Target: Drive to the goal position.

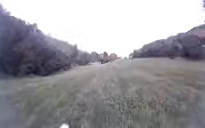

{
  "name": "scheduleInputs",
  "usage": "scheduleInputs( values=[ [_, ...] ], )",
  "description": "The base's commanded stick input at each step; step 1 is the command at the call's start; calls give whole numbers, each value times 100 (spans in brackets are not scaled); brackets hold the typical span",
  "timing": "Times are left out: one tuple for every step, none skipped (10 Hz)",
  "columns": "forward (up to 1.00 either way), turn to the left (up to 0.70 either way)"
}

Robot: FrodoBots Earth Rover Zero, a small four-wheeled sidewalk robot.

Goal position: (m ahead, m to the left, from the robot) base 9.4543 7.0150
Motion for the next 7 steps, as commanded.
scheduleInputs(
  values=[
    [70, 0],
    [70, 0],
    [70, 0],
    [70, 0],
    [70, 0],
    [70, 0],
    [70, 0]
  ],
)
